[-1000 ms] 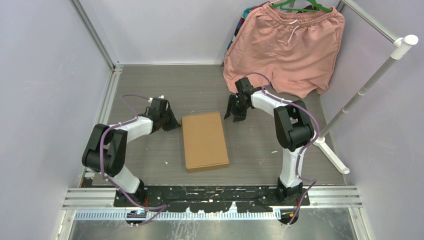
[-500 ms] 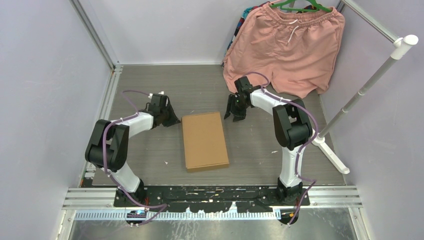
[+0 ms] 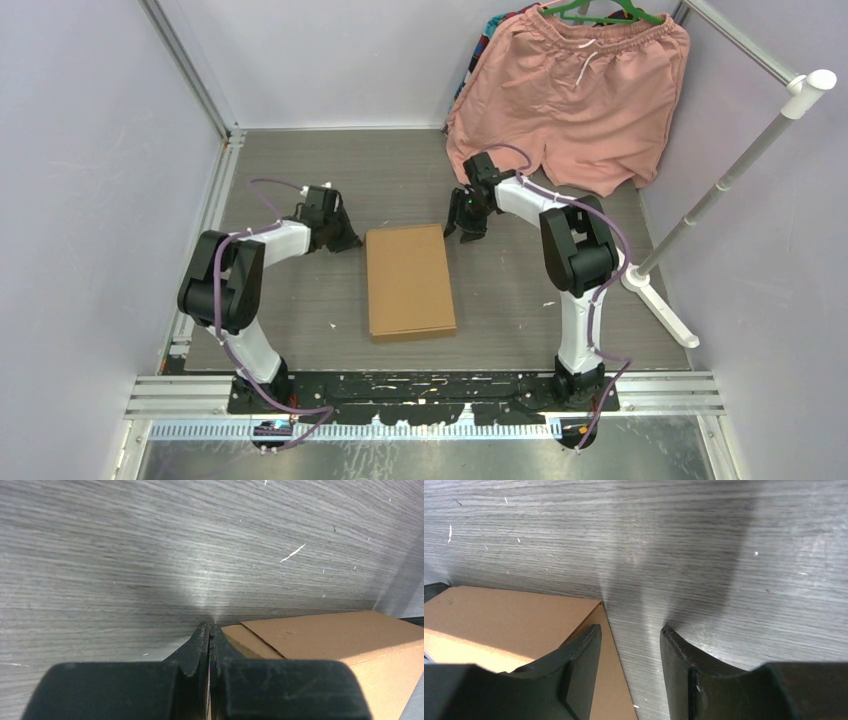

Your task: Fold the paper box

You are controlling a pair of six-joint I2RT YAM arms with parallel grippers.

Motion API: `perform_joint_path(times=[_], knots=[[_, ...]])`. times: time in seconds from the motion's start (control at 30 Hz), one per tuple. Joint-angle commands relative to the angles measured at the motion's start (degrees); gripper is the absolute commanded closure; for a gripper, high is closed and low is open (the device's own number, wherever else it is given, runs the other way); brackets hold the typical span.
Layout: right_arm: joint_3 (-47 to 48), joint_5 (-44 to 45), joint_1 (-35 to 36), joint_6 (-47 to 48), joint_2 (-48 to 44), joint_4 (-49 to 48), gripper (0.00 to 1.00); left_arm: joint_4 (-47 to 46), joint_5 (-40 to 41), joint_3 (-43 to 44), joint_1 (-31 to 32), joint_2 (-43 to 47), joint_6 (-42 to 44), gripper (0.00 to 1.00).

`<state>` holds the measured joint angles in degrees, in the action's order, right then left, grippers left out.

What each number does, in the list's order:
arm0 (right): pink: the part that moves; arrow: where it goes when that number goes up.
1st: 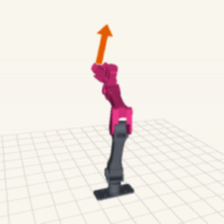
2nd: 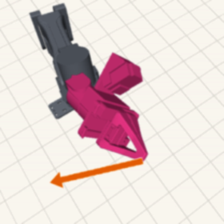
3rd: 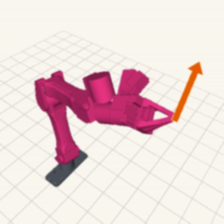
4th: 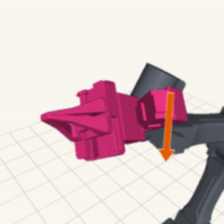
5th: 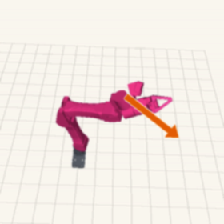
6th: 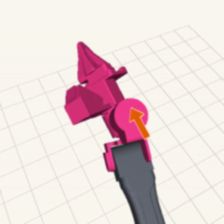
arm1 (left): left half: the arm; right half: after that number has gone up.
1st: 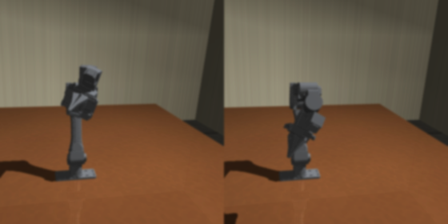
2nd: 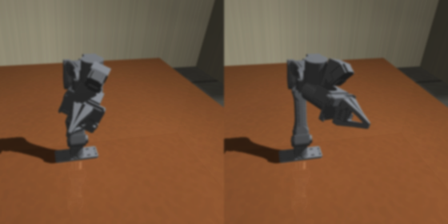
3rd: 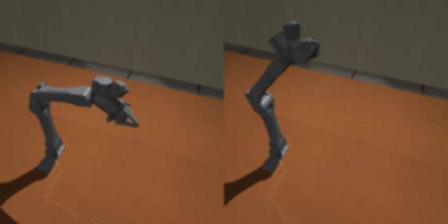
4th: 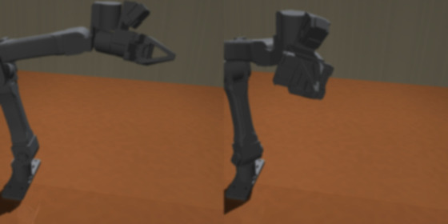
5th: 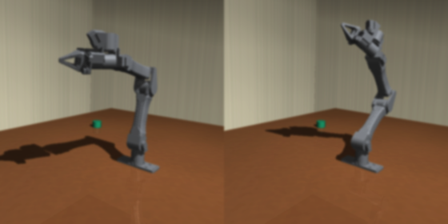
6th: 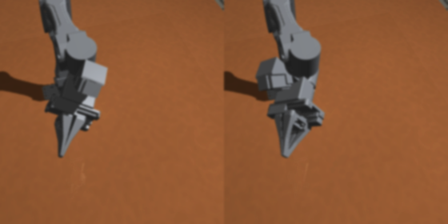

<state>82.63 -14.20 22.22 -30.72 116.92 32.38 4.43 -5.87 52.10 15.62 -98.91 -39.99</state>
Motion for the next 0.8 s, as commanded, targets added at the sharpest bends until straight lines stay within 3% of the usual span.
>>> perform_joint_path(times=[0.0,0.77], knots=[[3.23,-0.75,1.15,0.00,1.06,0.42,0.48,-2.67,-1.00,2.76,-0.32,-1.02,0.78,1.00],[10.53,0.48,7.19,-2.24,6.38,1.94,0.48,-7.14,-4.90,1.91,2.66,-3.42,-1.70,1.00]])
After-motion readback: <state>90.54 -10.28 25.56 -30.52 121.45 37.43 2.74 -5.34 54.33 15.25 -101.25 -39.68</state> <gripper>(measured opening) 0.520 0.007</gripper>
